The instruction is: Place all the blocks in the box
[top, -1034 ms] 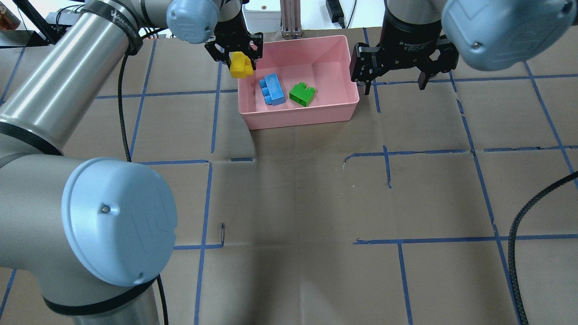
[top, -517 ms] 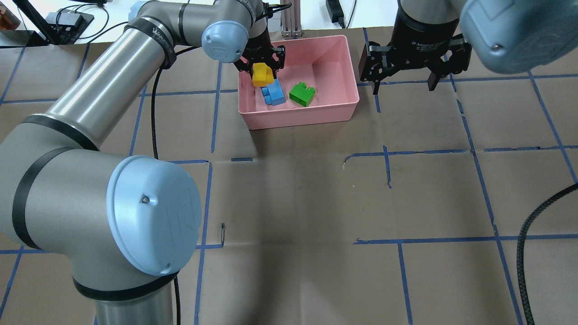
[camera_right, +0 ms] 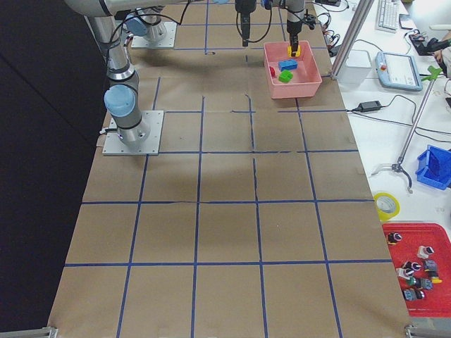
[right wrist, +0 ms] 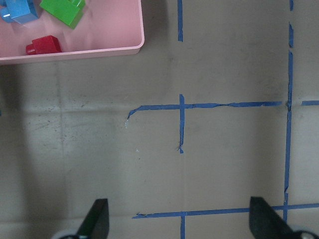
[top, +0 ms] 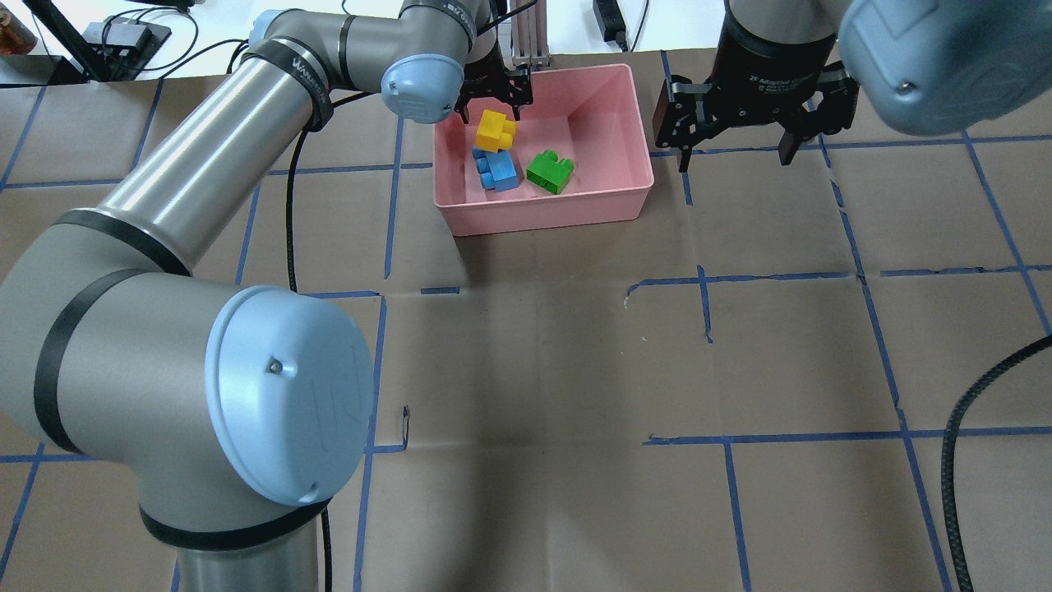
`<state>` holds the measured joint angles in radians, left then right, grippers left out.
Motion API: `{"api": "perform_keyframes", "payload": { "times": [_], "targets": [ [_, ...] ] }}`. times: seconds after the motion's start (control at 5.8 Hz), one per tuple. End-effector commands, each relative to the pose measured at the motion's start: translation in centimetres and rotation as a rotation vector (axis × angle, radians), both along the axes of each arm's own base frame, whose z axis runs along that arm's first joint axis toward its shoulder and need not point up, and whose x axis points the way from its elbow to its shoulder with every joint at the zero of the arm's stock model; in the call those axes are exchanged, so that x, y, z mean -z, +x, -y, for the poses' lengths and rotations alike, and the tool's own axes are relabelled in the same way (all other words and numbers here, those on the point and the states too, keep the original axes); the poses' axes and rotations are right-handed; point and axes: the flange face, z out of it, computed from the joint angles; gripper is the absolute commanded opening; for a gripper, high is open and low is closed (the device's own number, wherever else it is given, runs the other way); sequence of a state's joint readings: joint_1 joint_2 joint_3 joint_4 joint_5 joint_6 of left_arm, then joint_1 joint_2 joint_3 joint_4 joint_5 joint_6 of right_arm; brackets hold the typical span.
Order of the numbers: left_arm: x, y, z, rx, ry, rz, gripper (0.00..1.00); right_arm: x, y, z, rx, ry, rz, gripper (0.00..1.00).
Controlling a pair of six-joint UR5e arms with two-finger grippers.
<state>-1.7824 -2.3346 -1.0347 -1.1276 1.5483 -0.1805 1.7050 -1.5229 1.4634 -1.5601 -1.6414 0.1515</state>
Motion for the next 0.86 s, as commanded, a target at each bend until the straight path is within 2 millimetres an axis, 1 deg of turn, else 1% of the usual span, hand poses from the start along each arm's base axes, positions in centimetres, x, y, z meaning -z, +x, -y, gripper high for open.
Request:
{"api": "perform_keyframes", "payload": {
  "times": [0.0, 0.17, 0.34, 0.52, 0.69],
  "targets": [
    [-6.1, 1.5, -4.4, 0.001, 0.084, 0.026, 1.0, 0.0, -0.2, 0.2, -0.008, -0.003, 0.0, 1.0],
    [-8.6, 2.5, -7.5, -0.001, 0.116, 0.037, 1.0, 0.0, -0.2, 0.2, -0.008, -0.004, 0.0, 1.0],
    [-8.3, 4.4, -10.2, -0.011, 0.178, 0.047, 1.0, 0.0, -0.2, 0.2, -0.01, -0.006, 0.0, 1.0],
    [-9.8, 9.2, -12.8, 0.027, 0.185, 0.05, 1.0, 0.0, -0.2, 0.2, -0.01, -0.007, 0.0, 1.0],
    [-12.2, 14.0, -16.9, 0.087, 0.171, 0.052, 1.0, -0.1, -0.2, 0.2, -0.01, -0.009, 0.0, 1.0]
  ]
}}
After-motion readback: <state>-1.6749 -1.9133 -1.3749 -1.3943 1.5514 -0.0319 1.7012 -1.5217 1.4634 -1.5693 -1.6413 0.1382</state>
